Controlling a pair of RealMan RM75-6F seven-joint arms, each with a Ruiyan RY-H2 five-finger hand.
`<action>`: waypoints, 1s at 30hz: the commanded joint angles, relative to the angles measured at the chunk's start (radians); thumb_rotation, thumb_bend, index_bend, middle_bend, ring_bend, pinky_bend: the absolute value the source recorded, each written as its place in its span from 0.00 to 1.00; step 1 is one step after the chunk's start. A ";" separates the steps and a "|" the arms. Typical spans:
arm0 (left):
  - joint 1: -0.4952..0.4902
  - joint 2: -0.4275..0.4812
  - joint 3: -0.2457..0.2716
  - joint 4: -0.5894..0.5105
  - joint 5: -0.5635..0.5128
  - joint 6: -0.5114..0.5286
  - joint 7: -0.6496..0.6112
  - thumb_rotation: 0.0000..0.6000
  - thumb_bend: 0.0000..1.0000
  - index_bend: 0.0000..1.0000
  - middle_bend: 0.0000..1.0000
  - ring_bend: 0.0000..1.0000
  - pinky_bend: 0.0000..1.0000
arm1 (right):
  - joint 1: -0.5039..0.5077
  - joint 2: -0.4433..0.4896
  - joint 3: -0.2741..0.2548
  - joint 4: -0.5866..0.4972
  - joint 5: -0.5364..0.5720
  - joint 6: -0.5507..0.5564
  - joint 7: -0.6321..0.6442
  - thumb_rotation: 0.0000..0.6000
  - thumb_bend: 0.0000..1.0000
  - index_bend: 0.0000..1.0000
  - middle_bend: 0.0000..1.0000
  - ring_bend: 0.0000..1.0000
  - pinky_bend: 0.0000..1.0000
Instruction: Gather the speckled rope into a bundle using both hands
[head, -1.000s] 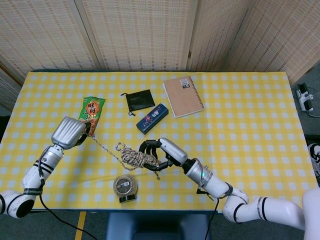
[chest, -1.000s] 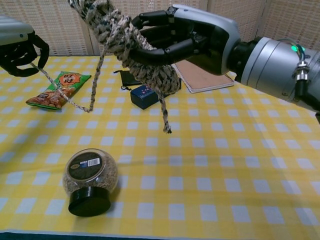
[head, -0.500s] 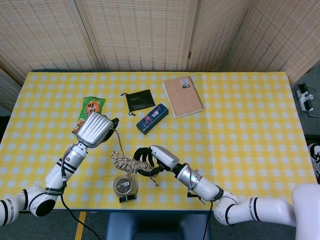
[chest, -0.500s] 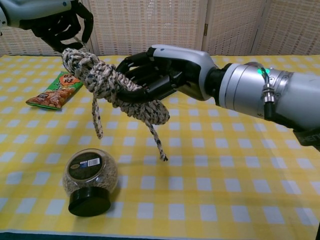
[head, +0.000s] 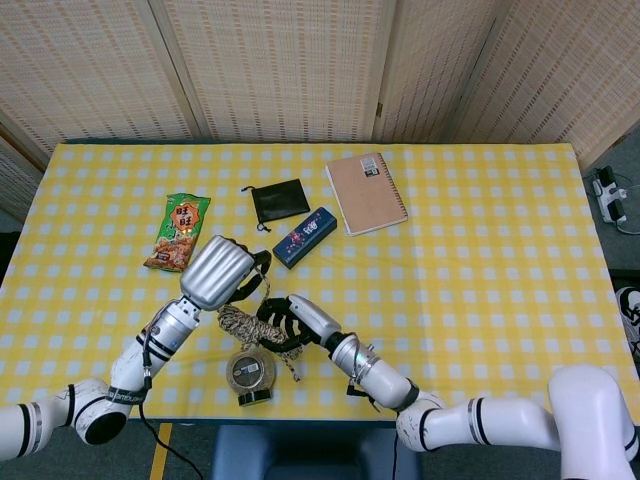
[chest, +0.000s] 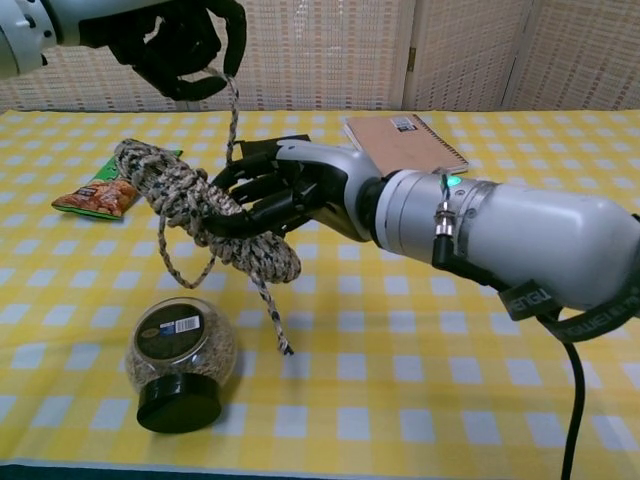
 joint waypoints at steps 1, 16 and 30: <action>0.019 0.008 0.018 -0.020 0.026 0.019 -0.036 1.00 0.49 0.63 0.86 0.77 0.78 | -0.019 -0.063 0.034 0.023 0.058 0.078 -0.025 1.00 0.63 0.86 0.76 0.81 0.69; 0.149 0.085 0.123 -0.058 0.164 0.121 -0.252 1.00 0.49 0.64 0.86 0.77 0.78 | -0.135 -0.196 0.155 0.100 0.023 0.270 0.120 1.00 0.63 0.88 0.77 0.83 0.71; 0.211 0.088 0.170 0.059 0.151 0.112 -0.360 1.00 0.49 0.64 0.86 0.77 0.78 | -0.205 -0.170 0.182 0.110 -0.204 0.300 0.379 1.00 0.63 0.89 0.77 0.84 0.71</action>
